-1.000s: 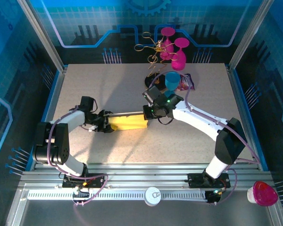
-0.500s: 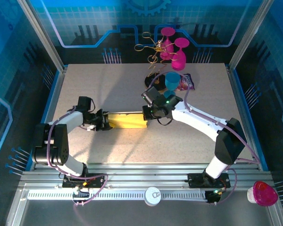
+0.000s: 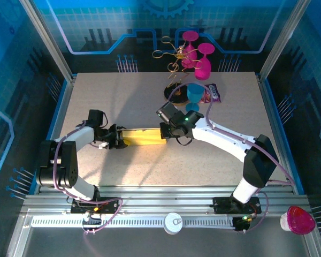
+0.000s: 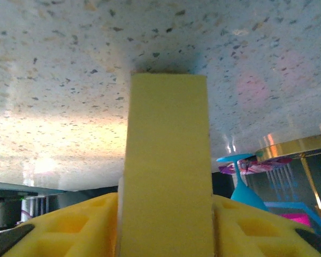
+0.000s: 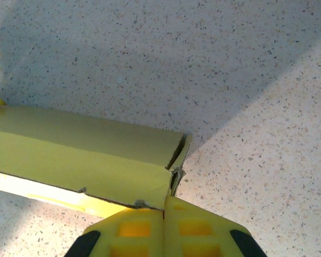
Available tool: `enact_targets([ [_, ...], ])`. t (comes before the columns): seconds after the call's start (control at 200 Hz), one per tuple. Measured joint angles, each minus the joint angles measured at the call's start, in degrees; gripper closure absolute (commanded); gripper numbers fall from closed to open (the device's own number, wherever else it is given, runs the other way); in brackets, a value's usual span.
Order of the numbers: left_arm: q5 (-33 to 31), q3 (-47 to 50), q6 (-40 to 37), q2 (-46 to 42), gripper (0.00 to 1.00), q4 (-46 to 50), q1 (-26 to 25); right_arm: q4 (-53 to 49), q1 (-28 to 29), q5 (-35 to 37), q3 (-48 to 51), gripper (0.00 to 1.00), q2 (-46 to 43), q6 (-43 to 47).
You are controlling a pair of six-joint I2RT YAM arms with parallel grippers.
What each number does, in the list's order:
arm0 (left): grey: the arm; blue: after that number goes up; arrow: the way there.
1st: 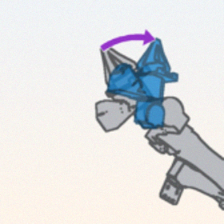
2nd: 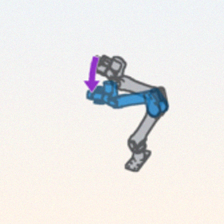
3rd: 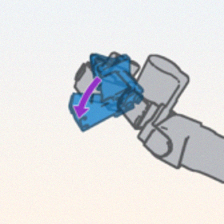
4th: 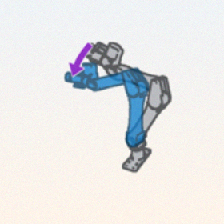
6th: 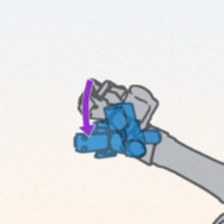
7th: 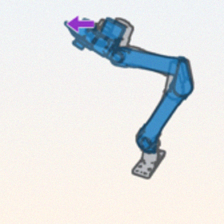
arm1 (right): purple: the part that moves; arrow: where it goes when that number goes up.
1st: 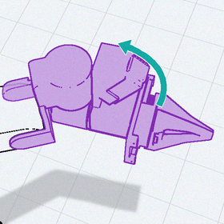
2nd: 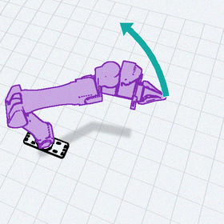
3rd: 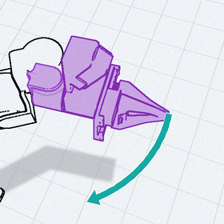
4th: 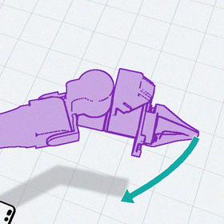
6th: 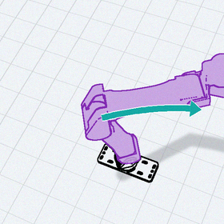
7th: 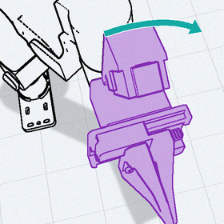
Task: Fold the paper box
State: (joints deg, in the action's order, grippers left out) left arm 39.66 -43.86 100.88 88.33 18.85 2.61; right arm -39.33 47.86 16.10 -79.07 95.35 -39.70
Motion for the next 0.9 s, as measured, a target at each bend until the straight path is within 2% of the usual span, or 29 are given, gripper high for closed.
enact_targets([
  [0.095, 0.0, 0.0, -0.4, 0.0, 0.27, 0.1, 0.6, 0.3, 0.1, 0.6, -0.4, 1.0, 0.5, 0.0],
  [0.215, 0.0, 0.1, -1.9, 0.0, 0.17, 0.3, 2.2, 0.4, 0.1, 1.3, -1.3, 1.0, 1.4, 0.1],
  [0.315, -0.3, 0.1, -3.4, -0.8, 0.14, 0.8, 4.0, 0.4, 0.1, 1.7, -1.8, 1.0, 1.9, 0.1],
  [0.48, -2.2, 0.0, -7.7, -4.6, 0.13, 5.1, 7.8, 0.4, 0.1, 2.0, -2.3, 1.0, 2.4, 0.3],
  [0.54, -3.8, -0.5, -9.9, -6.3, 0.18, 8.0, 9.2, 0.4, 0.1, 2.0, -2.4, 1.0, 2.4, 0.3],
  [0.6, -6.6, -2.9, -14.4, -7.9, 0.3, 12.9, 10.5, 0.4, 0.1, 2.0, -2.4, 1.0, 2.4, 0.3],
  [0.635, -8.5, -5.0, -17.4, -8.5, 0.4, 15.7, 11.1, 0.4, 0.1, 2.0, -2.4, 1.0, 2.4, 0.3],
  [0.665, -10.8, -7.9, -21.0, -8.9, 0.59, 18.5, 11.4, 0.4, 0.1, 2.0, -2.4, 1.0, 2.4, 0.3],
  [0.685, -12.2, -9.8, -23.1, -9.2, 0.68, 20.0, 11.5, 0.4, 0.1, 2.0, -2.4, 1.0, 2.4, 0.3],
  [0.705, -13.6, -11.7, -25.7, -9.3, 0.72, 21.1, 11.5, 0.4, 0.0, 2.0, -2.4, 1.0, 2.4, 0.3],
  [0.826, -22.0, -22.2, -44.3, -12.7, 0.79, 25.1, 9.4, 0.4, -0.1, 1.9, -2.6, 1.0, 2.6, 0.5],
  [0.901, -25.6, -24.7, -54.9, -15.7, 0.75, 26.5, 6.0, 0.5, -0.3, 1.9, -2.7, 1.0, 2.6, 0.7],
])
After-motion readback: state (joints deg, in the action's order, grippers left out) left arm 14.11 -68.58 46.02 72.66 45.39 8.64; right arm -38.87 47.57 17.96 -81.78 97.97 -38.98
